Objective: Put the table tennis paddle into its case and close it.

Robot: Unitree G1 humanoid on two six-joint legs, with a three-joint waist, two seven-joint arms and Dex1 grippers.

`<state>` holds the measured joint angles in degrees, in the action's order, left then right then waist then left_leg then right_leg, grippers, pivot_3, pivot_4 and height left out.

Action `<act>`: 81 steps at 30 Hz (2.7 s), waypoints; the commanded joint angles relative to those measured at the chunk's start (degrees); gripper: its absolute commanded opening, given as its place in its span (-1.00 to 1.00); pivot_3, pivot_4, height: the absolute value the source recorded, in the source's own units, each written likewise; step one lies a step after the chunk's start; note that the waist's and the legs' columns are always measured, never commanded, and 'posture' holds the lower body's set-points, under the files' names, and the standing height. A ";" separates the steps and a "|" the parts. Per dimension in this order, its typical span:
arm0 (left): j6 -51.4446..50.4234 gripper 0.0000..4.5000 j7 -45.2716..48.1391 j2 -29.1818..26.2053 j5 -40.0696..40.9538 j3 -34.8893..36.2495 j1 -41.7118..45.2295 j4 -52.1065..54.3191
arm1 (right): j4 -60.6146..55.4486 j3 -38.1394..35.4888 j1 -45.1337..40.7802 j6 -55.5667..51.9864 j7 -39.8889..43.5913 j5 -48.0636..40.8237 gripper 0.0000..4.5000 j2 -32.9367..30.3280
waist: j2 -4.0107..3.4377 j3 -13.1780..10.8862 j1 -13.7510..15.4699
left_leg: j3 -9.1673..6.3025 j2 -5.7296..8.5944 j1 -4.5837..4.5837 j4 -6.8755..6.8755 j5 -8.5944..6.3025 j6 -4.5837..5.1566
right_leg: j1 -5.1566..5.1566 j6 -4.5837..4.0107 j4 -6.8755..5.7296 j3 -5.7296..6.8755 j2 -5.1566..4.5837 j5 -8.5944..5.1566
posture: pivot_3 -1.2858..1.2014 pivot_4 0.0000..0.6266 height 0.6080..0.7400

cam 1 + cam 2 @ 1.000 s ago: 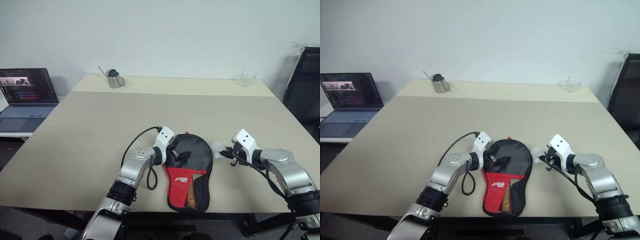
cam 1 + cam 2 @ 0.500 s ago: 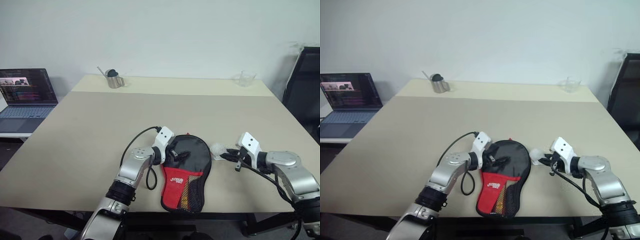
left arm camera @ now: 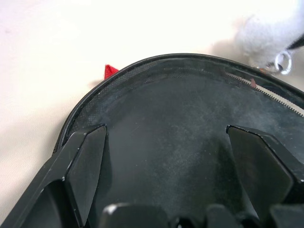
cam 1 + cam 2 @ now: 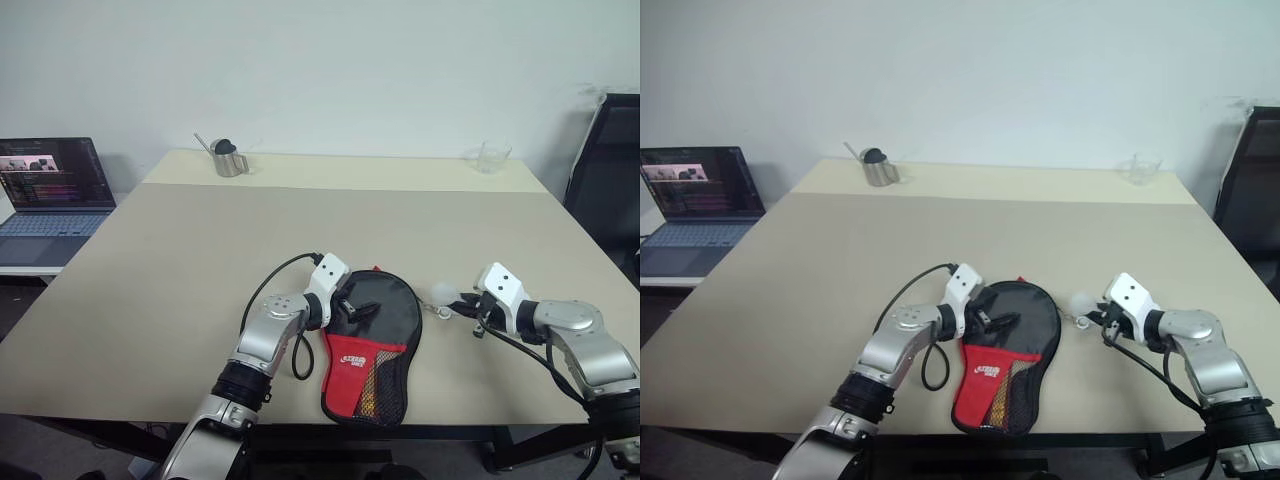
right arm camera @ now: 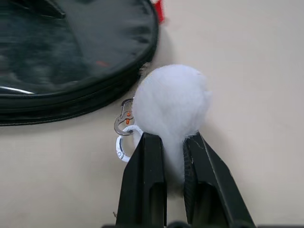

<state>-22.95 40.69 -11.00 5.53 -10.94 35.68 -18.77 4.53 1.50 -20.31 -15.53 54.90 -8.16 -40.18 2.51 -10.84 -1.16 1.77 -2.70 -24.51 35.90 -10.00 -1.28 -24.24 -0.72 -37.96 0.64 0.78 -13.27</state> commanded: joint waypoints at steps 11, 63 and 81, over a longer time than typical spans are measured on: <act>-0.29 0.96 0.23 -0.21 -0.23 -0.50 -0.17 0.35 | -10.71 -4.13 2.99 -4.65 5.67 -11.21 -0.97 -1.77 | 0.00 0.00 -0.01 | -0.02 0.00 0.07 0.01 0.00 0.00 | 0.07 0.00 0.00 0.01 -0.01 0.00 | 0.03 -0.52 1.00; -0.24 0.96 0.26 -0.20 -0.63 -0.78 -0.31 0.16 | -24.32 -1.72 14.13 -13.88 10.07 -18.65 -0.27 -8.08 | 0.00 0.00 0.20 | -0.08 0.00 0.14 0.02 -0.01 -0.02 | 0.14 -0.20 0.02 0.06 -0.06 -0.12 | 0.03 -0.52 1.00; 1.99 0.96 1.41 -2.28 -0.03 1.03 1.39 -1.21 | -11.52 -5.35 -5.81 -19.73 0.03 -16.97 0.46 -7.25 | 0.00 0.00 -0.67 | -0.04 -0.02 0.21 0.04 -0.01 -0.02 | 0.14 -0.07 -0.05 -0.02 -0.05 -0.04 | 0.03 -0.52 1.00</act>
<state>-22.06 41.60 -12.88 5.28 -10.80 35.84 -19.54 -6.82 -3.39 -23.70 -31.83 59.23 -24.03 -48.98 2.51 -10.84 -1.83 1.69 -2.75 -24.26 35.93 -10.00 -1.29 -24.10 -0.79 -38.02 0.60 0.73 -13.29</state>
